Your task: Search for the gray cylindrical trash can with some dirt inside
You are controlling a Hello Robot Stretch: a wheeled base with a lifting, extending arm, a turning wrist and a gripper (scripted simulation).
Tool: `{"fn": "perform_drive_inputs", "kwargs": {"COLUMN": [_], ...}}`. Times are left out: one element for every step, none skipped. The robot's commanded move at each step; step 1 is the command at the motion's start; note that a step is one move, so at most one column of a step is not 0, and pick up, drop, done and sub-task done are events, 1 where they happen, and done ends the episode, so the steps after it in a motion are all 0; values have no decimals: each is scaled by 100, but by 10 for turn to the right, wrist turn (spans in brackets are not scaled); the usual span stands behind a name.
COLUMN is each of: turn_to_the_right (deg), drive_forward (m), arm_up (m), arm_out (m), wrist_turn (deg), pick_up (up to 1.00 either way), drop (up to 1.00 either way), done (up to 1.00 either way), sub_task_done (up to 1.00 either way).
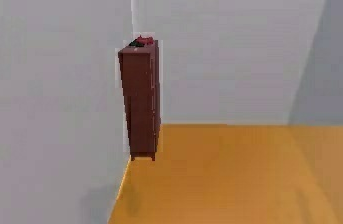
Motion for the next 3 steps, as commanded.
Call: {"fn": "perform_drive_inputs", "kwargs": {"turn_to_the_right": [0, 300, 0], "drive_forward": [20, 0, 100], "arm_up": [0, 0, 0], "arm_out": [0, 0, 0], "wrist_turn": [0, 0, 0], "pick_up": [0, 0, 0], "drop": [0, 0, 0], "done": [0, 0, 0], "sub_task_done": [0, 0, 0]}}
